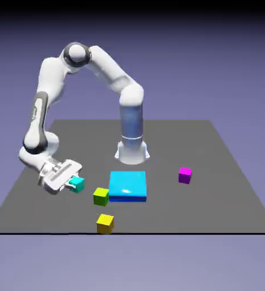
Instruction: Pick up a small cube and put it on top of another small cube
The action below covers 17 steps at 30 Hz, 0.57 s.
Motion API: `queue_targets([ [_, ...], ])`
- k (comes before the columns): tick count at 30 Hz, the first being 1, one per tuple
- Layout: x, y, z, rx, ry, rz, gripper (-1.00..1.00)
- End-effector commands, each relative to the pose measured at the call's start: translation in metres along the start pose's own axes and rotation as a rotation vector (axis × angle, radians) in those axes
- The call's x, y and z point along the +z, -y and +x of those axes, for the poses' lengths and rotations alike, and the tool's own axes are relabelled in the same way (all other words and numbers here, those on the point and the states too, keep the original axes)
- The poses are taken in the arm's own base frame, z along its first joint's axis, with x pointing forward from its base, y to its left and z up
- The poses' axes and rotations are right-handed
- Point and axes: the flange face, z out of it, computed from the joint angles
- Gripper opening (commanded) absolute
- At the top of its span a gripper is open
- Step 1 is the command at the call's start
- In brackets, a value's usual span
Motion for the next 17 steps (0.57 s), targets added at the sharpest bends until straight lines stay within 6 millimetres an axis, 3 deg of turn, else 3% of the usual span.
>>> queue_targets([
  [1, 0.005, 0.004, 0.005, -0.005, 0.008, 0.010, -1.00],
  [7, 0.027, 0.031, 0.039, -0.061, 0.076, 0.042, -1.00],
  [9, 0.028, 0.033, 0.042, -0.066, 0.081, 0.042, -1.00],
  [13, 0.084, 0.021, 0.025, -0.065, 0.081, 0.041, -1.00],
  [14, 0.084, 0.021, 0.025, -0.065, 0.081, 0.041, 1.00],
  [15, 0.084, 0.021, 0.025, -0.065, 0.081, 0.041, 1.00],
  [17, 0.054, 0.026, 0.034, -0.066, 0.079, 0.041, 1.00],
])
